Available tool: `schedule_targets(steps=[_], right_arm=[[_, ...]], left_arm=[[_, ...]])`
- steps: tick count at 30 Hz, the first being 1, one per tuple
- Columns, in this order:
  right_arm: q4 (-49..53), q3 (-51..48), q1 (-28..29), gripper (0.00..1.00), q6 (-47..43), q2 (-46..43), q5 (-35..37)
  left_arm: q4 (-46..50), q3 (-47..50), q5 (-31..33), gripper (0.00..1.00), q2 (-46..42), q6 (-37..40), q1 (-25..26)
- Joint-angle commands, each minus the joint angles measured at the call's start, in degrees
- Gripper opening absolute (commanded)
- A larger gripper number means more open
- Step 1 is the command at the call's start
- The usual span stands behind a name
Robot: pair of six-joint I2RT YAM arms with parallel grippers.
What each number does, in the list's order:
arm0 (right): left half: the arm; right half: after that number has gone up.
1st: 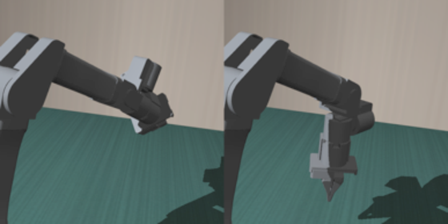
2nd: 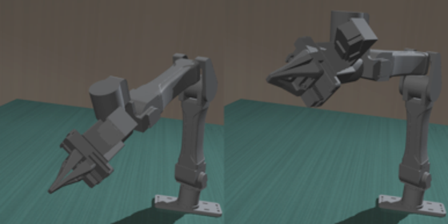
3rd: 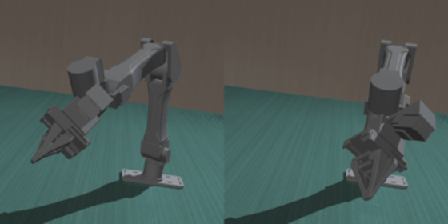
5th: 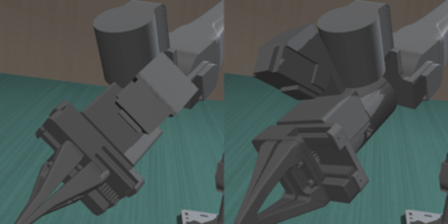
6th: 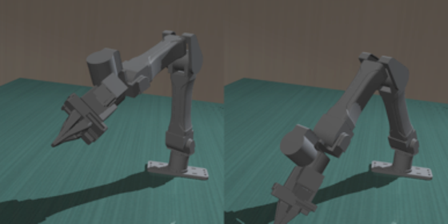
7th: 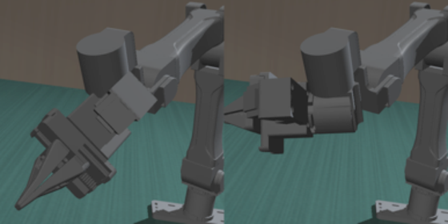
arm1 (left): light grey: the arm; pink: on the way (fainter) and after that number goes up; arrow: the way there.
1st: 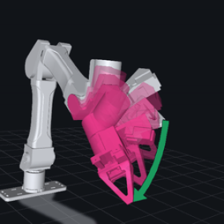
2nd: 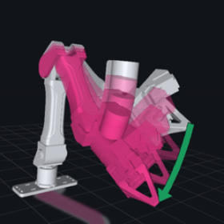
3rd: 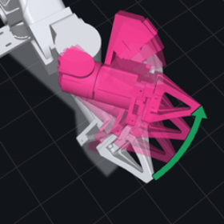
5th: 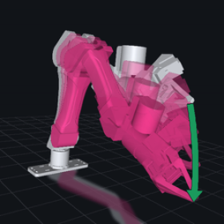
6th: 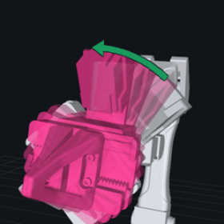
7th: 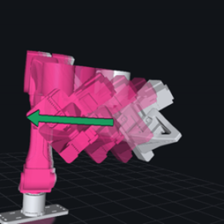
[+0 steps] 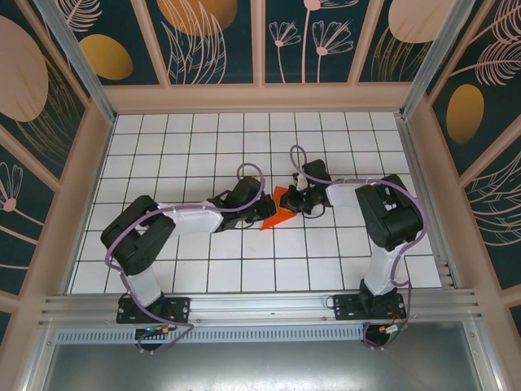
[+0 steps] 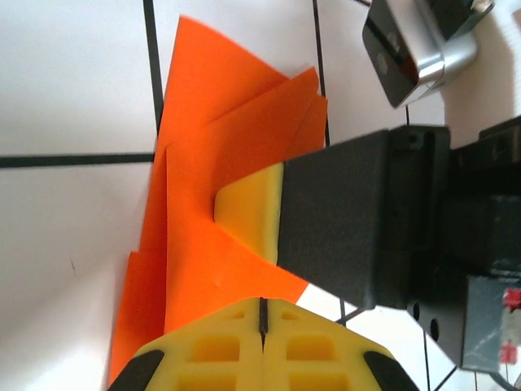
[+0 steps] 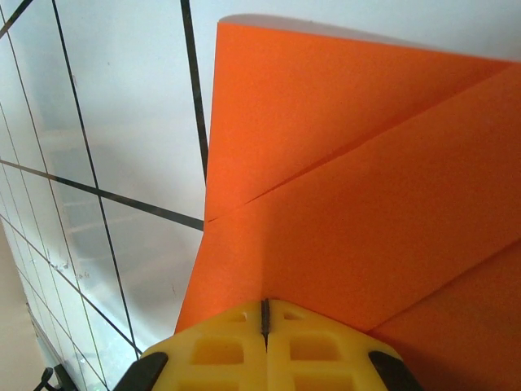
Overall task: Fold a paper plane with a square sheet of paper (pick it up from the middle)
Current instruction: Fourth fold the wing at the center of the table.
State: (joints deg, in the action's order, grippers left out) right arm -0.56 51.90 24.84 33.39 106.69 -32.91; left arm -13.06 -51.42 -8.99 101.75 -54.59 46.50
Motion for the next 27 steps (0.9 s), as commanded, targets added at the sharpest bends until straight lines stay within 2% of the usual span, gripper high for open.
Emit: schedule_targets(steps=[1,27], right_arm=[[6.32,-1.64,-0.23,0.0,-0.6,5.59,9.62],[9.02,-0.86,-0.23,0.0,-0.95,7.08,11.44]], left_arm=[[-1.1,1.19,-2.23,0.0,1.46,-1.94,0.37],[-1.63,7.71,-3.98,0.01,3.29,-6.32,0.52]])
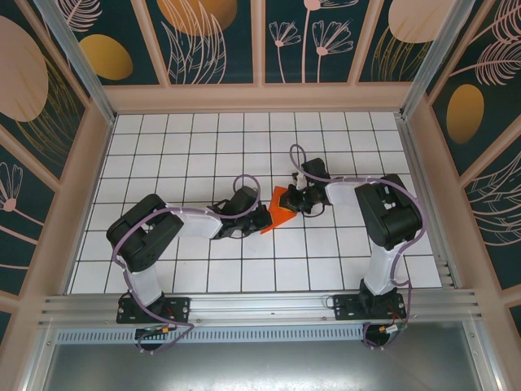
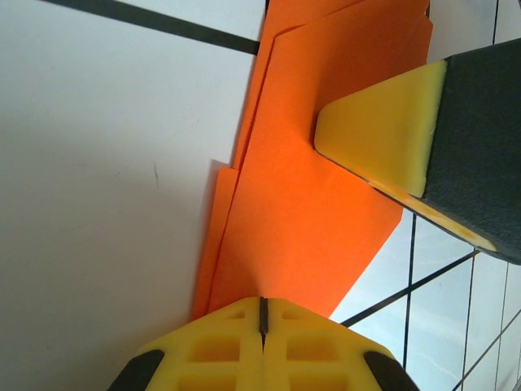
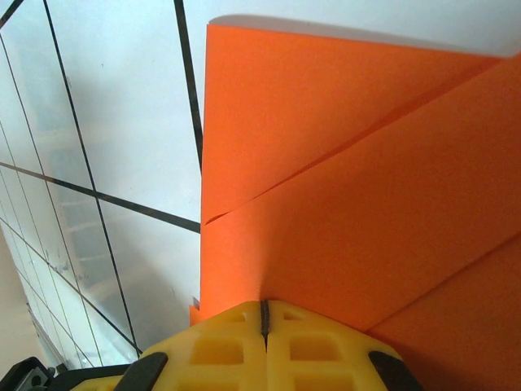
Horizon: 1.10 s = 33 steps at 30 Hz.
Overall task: Fold a paper plane with a square sheet of paper (pick it up from the middle)
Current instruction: Fourth fold the wing at the center of the table.
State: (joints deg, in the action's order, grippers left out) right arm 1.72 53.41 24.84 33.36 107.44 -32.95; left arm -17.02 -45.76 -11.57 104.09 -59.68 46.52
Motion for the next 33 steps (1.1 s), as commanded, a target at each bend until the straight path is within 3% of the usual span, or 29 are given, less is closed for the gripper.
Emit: schedule_targets(steps=[1,20,29,33], right_arm=[[6.85,-2.35,-0.2,0.0,-0.89,6.43,11.56],[7.72,-2.49,-0.67,0.0,-1.11,7.08,12.54],[7.79,-2.5,-0.74,0.0,-1.11,7.34,12.56],[7.69,-2.52,-0.76,0.0,-1.11,7.31,12.47]], left_arm=[[2.38,2.41,-1.35,0.01,0.86,-1.31,0.55],[7.91,9.28,-3.19,0.0,-5.31,2.01,1.78],[8.79,6.53,-2.69,0.0,-8.85,7.01,1.89],[10.4,4.11,1.52,0.0,-10.89,8.9,1.74]])
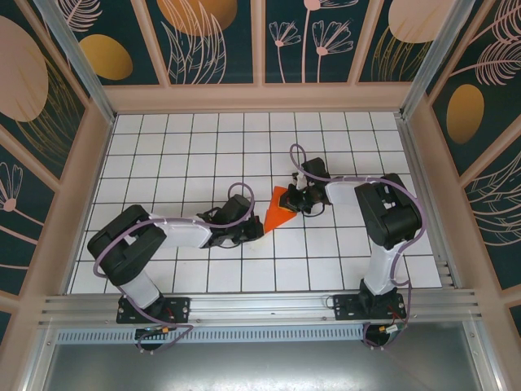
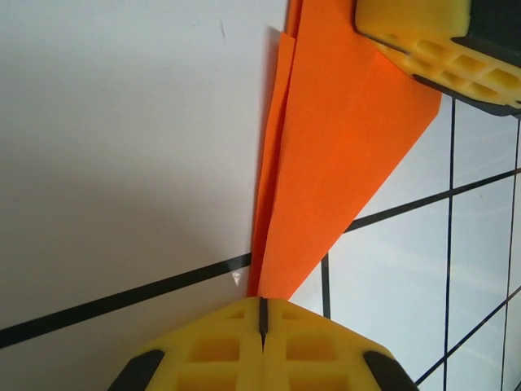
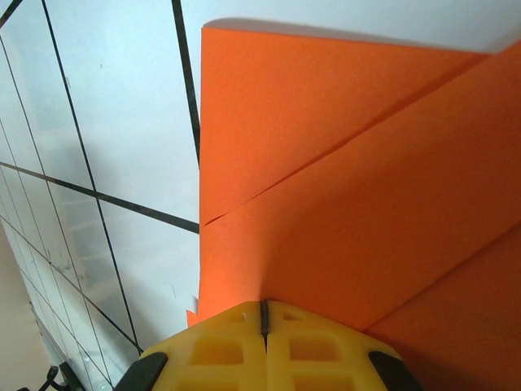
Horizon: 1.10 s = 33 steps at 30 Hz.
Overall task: Fold a paper plane with a square sheet of paper (pick it up from the middle)
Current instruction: Fourth fold the wing at the center of the table.
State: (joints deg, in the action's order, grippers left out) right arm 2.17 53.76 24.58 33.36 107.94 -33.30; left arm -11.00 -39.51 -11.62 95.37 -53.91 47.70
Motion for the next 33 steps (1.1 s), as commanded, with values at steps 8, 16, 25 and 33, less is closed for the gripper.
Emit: schedule_targets(steps=[8,16,25,33], right_arm=[[7.32,-2.48,-0.44,0.0,-1.11,7.03,12.46],[7.24,-2.69,-0.39,0.0,-1.15,7.02,12.38],[7.94,-2.47,-0.47,0.0,-1.2,7.02,12.59],[8.21,-2.39,-0.49,0.0,-1.31,7.17,12.8]], left_arm=[[1.66,-7.39,3.62,0.0,0.09,4.08,0.58],[2.04,-9.94,0.47,0.0,7.24,2.95,0.55],[3.72,-5.07,-1.75,0.0,7.16,1.99,0.83],[4.53,1.64,-1.12,0.0,3.16,-0.54,1.05]])
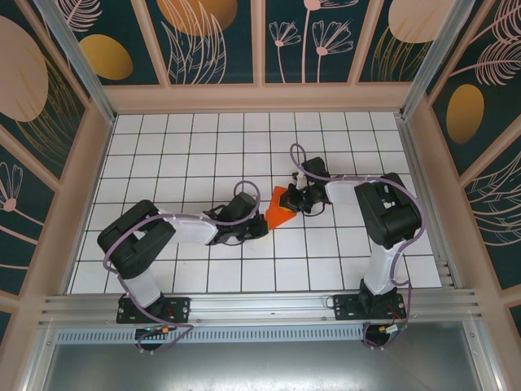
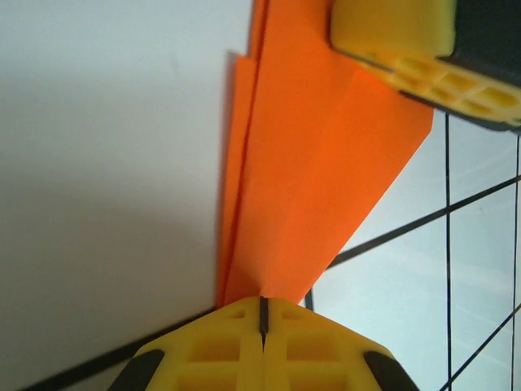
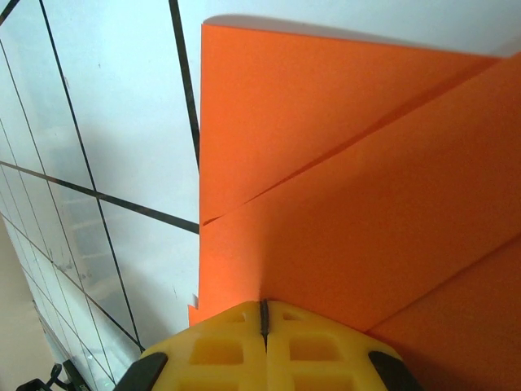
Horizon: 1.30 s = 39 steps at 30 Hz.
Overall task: Fold a paper plane with a square sheet of paper (pick it up from the middle)
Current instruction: Fourth fold the wing at the center of the table.
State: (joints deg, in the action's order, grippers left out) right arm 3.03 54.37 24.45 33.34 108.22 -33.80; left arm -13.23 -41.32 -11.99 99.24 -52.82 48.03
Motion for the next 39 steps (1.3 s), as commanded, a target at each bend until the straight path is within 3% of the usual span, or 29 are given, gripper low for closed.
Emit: schedule_targets(steps=[1,6,11,28,39], right_arm=[[7.34,-3.04,-0.36,0.0,-1.24,6.85,13.3],[7.48,-2.98,-0.37,0.0,-1.35,6.99,13.32],[7.26,-2.96,-0.45,0.0,-1.35,6.83,13.24],[4.88,-2.2,-0.42,0.0,-3.35,3.85,8.62],[-0.93,-0.98,-0.49,0.0,-9.28,-3.97,-1.72]], left_arm=[[6.28,3.96,-0.96,0.0,-2.0,-1.76,0.69],[3.24,2.88,0.11,0.0,-6.38,-0.97,0.62],[1.34,0.19,6.29,0.0,-9.82,-1.21,0.6],[2.87,-5.18,4.43,0.0,4.55,-1.59,0.63],[2.84,0.07,4.75,0.0,3.86,-4.14,0.65]])
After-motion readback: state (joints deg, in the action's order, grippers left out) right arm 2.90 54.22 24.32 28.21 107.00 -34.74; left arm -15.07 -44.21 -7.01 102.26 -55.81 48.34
